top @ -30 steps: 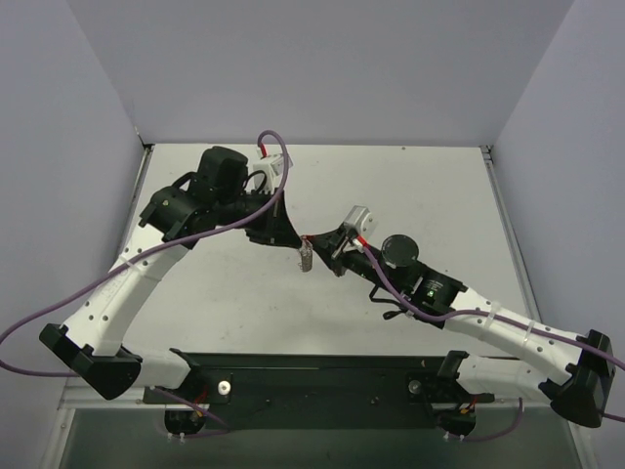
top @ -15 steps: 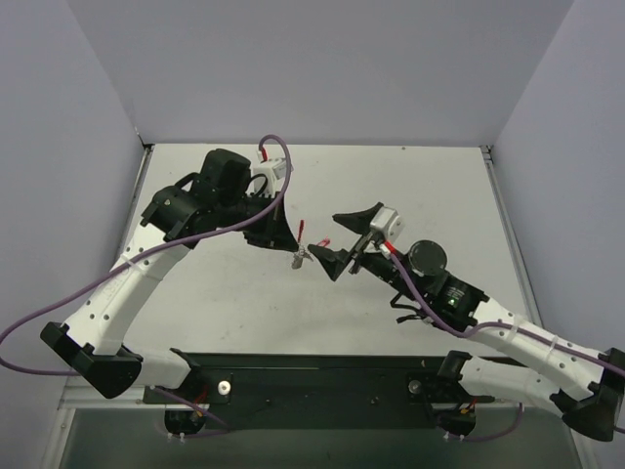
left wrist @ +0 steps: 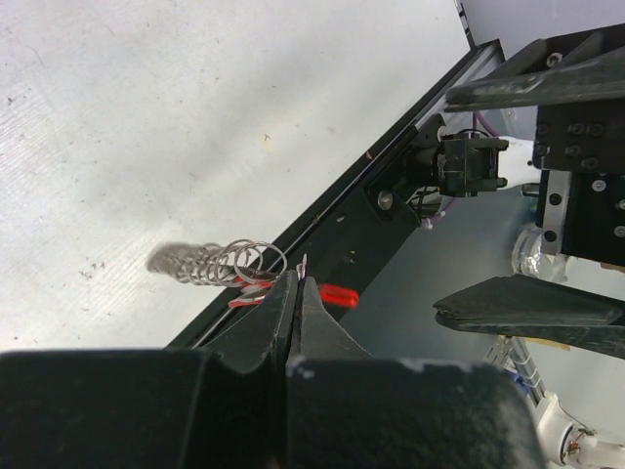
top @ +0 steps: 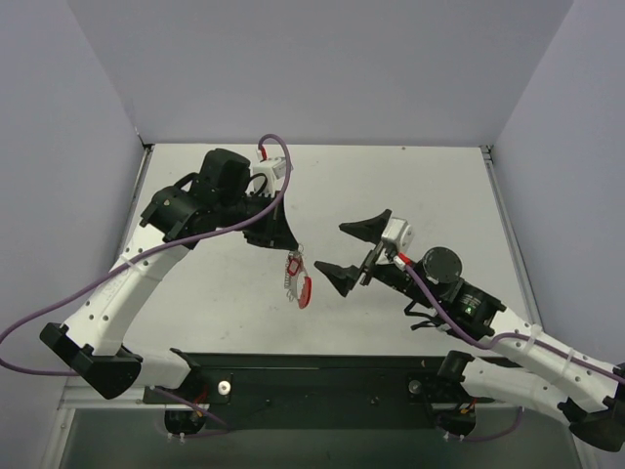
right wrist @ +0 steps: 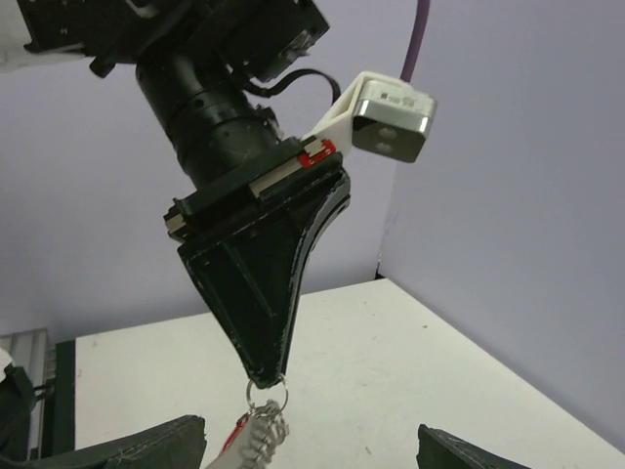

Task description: Put the keys on the keyring

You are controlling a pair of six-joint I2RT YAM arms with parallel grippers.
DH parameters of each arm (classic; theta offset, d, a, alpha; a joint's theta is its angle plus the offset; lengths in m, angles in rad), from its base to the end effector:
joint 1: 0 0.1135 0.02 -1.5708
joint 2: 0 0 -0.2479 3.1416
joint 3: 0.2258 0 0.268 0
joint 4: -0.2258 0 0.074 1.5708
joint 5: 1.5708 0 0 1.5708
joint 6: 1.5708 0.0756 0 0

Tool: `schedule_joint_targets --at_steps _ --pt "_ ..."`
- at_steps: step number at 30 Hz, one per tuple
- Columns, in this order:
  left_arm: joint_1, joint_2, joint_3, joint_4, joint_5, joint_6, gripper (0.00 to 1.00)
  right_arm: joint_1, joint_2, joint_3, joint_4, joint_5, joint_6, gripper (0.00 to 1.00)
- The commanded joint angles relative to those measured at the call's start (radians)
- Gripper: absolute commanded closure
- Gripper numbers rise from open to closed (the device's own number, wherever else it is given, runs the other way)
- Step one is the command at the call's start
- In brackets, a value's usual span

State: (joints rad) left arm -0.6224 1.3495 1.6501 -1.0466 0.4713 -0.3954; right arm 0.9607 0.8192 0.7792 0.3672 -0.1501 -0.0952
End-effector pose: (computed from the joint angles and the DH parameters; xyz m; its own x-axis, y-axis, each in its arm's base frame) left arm 0.2246 -0.2034 0.3941 -0.8133 0.1612 -0.5591 0.5170 0.6410 -0.5673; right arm 0.1368 0.2155 0.3919 0.2680 0.2194 -0.9381 -0.8700 0.4735 -0.1378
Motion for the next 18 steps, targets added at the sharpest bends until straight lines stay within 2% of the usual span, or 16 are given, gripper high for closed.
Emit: schedule_joint_targets --at_steps 1,18 --pt "0.0 -0.036 0.05 0.049 0.004 0.018 1.0 -0.005 0.012 0.055 -0.02 -0.082 0.002 0.11" --pt "-0.002 -0.044 0.056 0.06 0.004 0.061 1.0 -0.016 0.028 0.065 -0.022 -0.1 -0.001 0.12"
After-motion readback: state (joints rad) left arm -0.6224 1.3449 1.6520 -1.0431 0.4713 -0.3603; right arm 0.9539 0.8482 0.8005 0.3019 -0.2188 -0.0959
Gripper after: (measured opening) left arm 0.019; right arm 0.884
